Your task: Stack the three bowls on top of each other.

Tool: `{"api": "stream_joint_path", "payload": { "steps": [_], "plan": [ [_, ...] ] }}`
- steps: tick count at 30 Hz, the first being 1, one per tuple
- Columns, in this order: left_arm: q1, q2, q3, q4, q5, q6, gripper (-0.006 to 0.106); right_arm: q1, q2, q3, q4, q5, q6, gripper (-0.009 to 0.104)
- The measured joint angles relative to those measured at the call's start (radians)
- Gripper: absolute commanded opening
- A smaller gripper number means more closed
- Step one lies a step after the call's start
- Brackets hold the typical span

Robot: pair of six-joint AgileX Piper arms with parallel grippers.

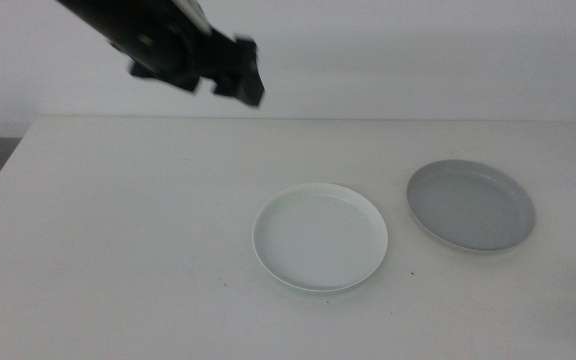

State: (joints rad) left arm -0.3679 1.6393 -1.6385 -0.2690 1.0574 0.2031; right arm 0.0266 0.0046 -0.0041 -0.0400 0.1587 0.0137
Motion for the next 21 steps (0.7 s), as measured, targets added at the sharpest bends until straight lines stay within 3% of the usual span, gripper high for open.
{"api": "stream_joint_path", "payload": {
  "steps": [9,21],
  "plan": [
    [0.0,-0.489,0.303,-0.101,-0.02,0.075,0.094,0.0,0.0,0.0,0.0,0.0,0.0,0.092],
    [0.0,-0.878,0.612,-0.101,-0.099,0.023,0.094,0.0,0.0,0.0,0.0,0.0,0.0,0.092]
  ]
}}
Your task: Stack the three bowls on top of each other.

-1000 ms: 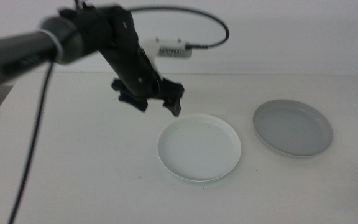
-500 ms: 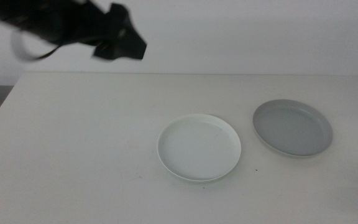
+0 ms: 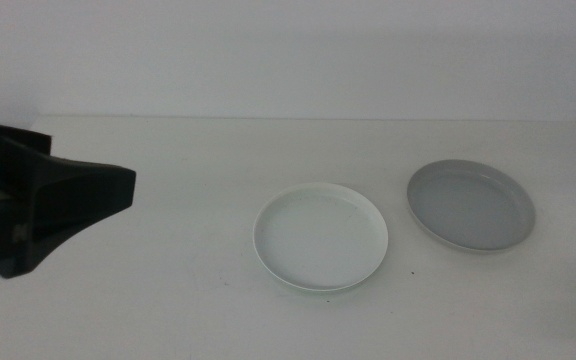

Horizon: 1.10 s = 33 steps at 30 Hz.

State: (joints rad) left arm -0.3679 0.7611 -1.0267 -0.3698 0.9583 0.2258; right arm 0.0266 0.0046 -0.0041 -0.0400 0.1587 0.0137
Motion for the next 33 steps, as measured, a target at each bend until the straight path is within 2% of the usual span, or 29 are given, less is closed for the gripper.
{"api": "stream_joint_path", "payload": {
  "steps": [14,18,26,31,33],
  "plan": [
    [0.0,-0.027,0.003,0.0,0.022,-0.005,0.094,0.0,0.0,0.0,0.0,0.0,0.0,0.092],
    [0.0,-0.027,0.003,0.0,0.022,-0.005,0.094,0.0,0.0,0.0,-0.033,-0.017,-0.002,0.092],
    [0.0,-0.027,0.003,0.0,0.022,-0.005,0.094,0.0,0.0,-0.003,-0.024,-0.03,0.045,0.092],
    [0.0,-0.027,0.003,0.0,0.022,-0.005,0.094,0.0,0.102,-0.133,-0.013,-0.02,0.129,0.092],
    [0.0,-0.027,0.003,0.0,0.022,-0.005,0.094,0.0,0.199,-0.24,0.004,0.057,0.172,0.092]
  ]
}}
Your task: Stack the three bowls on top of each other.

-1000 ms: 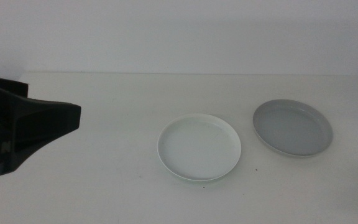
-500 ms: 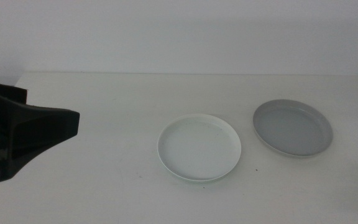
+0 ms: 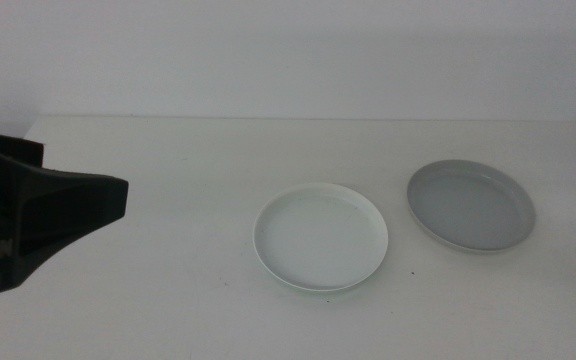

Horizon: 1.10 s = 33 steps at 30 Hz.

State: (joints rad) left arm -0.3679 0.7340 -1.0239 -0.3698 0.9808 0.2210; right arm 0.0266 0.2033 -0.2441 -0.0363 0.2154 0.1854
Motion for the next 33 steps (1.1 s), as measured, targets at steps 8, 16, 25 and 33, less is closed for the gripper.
{"api": "stream_joint_path", "payload": {
  "steps": [8,16,25,33],
  "plan": [
    [0.0,0.0,0.0,0.0,0.0,0.0,0.094,0.0,0.417,-0.463,0.036,0.655,0.038,0.092],
    [0.0,0.0,0.0,0.0,0.0,0.0,0.094,0.0,0.615,-0.599,0.082,0.715,0.06,0.092],
    [0.0,0.0,0.0,0.0,0.0,0.0,0.094,0.0,0.69,-0.599,0.114,0.735,0.057,0.092],
    [0.0,0.0,0.0,0.0,-0.012,0.0,0.094,-0.023,0.949,-0.726,0.043,0.768,0.036,0.088]
  ]
}}
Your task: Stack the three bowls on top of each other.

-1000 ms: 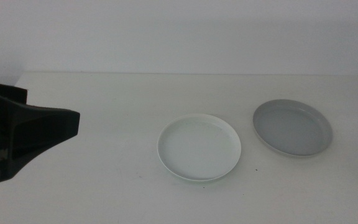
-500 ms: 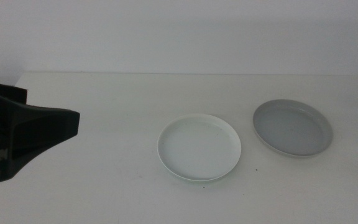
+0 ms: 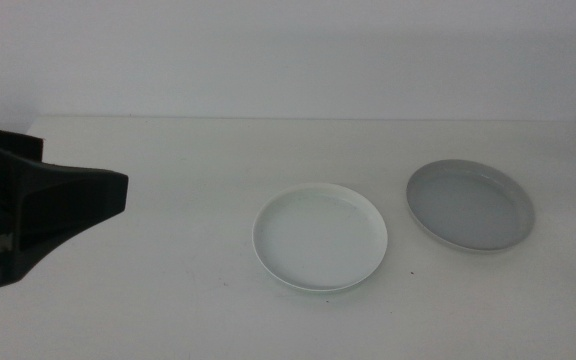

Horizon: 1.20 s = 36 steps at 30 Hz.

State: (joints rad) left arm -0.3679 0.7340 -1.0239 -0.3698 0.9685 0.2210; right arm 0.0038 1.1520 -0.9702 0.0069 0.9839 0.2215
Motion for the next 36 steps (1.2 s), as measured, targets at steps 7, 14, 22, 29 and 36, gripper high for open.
{"api": "stream_joint_path", "payload": {
  "steps": [7,14,22,29,36],
  "plan": [
    [0.0,0.0,0.0,0.0,-0.003,0.0,0.094,-0.097,0.379,-0.225,0.007,-0.012,-0.057,0.078],
    [0.0,0.0,0.0,0.0,-0.003,0.0,0.094,-0.105,0.665,-0.422,0.123,-0.068,-0.148,0.073],
    [0.0,0.0,0.0,0.0,-0.003,0.0,0.094,-0.105,0.891,-0.553,0.162,-0.091,-0.181,0.063],
    [0.0,0.0,0.0,0.0,-0.003,0.0,0.094,-0.105,0.991,-0.583,0.183,-0.113,-0.181,0.054],
    [0.0,0.0,0.0,0.002,-0.004,0.0,0.094,-0.107,1.012,-0.594,0.174,-0.119,-0.186,-0.002]
  ]
}}
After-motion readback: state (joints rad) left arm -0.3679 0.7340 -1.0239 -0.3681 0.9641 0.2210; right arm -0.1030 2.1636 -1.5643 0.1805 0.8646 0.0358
